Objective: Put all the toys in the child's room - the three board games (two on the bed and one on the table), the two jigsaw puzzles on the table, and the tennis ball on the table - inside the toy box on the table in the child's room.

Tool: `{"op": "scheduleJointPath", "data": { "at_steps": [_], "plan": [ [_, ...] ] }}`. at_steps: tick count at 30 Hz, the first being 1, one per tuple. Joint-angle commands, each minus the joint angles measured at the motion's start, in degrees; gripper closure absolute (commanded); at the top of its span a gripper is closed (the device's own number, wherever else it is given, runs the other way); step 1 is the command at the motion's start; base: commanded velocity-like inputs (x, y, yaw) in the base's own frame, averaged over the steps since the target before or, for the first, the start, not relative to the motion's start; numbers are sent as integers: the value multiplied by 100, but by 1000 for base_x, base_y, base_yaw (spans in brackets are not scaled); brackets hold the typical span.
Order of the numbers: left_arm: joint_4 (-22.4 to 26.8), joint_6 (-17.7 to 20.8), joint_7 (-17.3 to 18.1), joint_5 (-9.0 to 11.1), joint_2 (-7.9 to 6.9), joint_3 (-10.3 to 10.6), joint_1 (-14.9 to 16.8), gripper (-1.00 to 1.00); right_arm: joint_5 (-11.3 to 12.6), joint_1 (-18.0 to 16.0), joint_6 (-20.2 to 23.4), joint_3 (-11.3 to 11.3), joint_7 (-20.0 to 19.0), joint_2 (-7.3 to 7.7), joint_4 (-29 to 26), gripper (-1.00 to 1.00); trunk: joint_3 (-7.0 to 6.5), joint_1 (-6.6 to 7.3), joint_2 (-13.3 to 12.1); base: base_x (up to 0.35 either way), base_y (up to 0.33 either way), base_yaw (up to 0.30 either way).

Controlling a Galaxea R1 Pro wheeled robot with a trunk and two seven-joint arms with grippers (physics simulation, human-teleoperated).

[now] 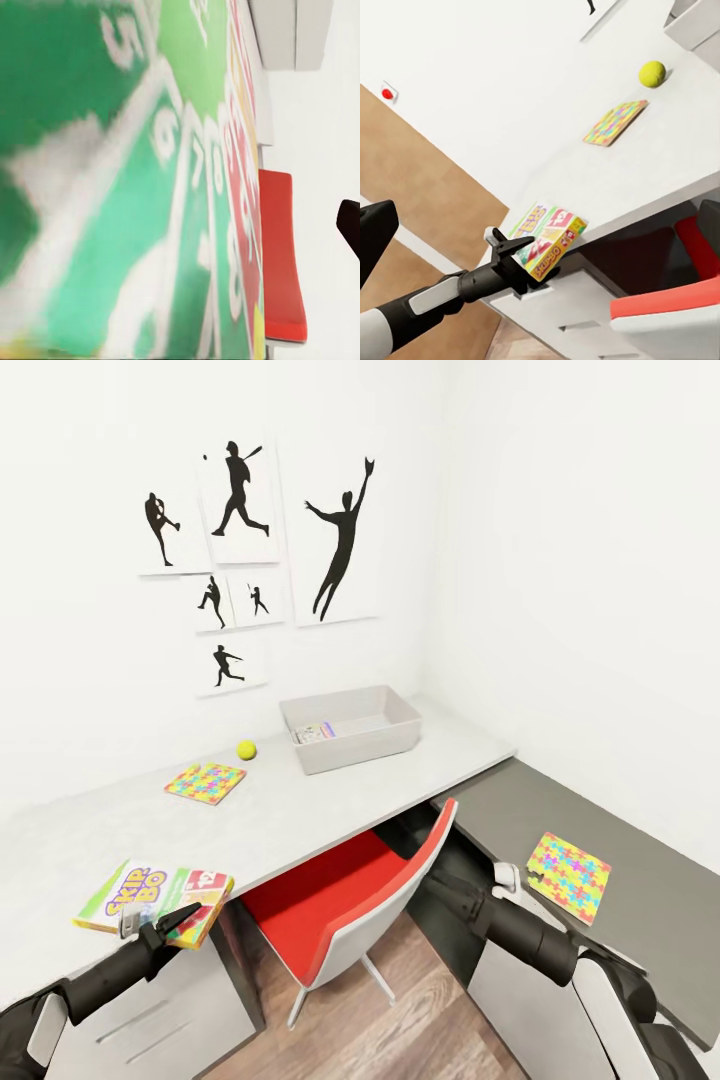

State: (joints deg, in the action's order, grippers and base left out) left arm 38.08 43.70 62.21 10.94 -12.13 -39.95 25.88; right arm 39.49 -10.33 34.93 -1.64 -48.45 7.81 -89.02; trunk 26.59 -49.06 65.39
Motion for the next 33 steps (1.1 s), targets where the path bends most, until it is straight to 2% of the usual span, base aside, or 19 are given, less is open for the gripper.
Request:
{"op": "scheduleJointPath", "data": {
  "at_steps": [1,17,18,29,33],
  "plan": [
    [-3,37,10,13,0,-7,4,-100,32,-4,40,-3,-1,-1,-1,-100,6,0,4,0,75,0],
    [-3,33,9,8,0,-4,4,-100,25,-4,40,-3,7,-7,-1,-100,6,0,4,0,14,0],
    [-3,33,9,8,0,-4,4,100,25,-4,38,-3,8,-7,-1,-100,6,0,4,0,0,0],
    [-3,40,12,13,0,-8,4,100,23,-4,32,-3,11,-7,-1,-100,6,0,4,0,0,0],
    [-3,53,10,13,0,-12,4,100,23,-4,30,-3,11,-7,-1,-100,-66,88,-157,0,0,0]
  ]
}}
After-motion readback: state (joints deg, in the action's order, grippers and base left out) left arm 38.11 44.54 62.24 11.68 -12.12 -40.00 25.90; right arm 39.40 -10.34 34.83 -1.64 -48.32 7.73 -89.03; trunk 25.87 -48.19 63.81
